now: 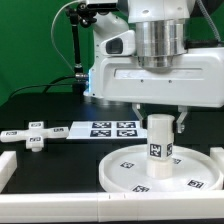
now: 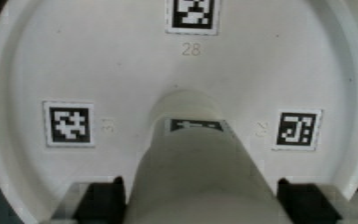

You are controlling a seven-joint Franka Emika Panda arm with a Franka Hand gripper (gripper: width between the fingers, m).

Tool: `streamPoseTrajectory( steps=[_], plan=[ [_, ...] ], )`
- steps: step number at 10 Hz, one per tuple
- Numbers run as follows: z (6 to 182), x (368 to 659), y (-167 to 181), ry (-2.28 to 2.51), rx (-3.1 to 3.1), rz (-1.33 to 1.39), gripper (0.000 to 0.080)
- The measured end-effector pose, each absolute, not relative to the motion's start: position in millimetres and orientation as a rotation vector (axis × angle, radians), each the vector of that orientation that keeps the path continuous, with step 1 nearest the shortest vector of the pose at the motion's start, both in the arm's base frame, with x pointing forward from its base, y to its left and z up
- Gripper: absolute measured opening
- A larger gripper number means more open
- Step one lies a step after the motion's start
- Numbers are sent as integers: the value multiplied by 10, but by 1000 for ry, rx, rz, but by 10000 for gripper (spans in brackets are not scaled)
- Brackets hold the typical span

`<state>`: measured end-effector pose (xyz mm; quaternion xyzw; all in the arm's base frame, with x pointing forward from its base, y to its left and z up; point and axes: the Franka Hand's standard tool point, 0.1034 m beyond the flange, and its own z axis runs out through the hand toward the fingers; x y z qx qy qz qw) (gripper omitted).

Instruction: Assemble round table

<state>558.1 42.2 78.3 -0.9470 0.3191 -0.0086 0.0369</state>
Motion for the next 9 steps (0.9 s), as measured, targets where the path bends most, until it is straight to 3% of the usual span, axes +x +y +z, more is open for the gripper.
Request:
streamPoseTrajectory(
  steps=[9],
  plan=[
    [774,5594,459,2084,-2070,115,410]
  ],
)
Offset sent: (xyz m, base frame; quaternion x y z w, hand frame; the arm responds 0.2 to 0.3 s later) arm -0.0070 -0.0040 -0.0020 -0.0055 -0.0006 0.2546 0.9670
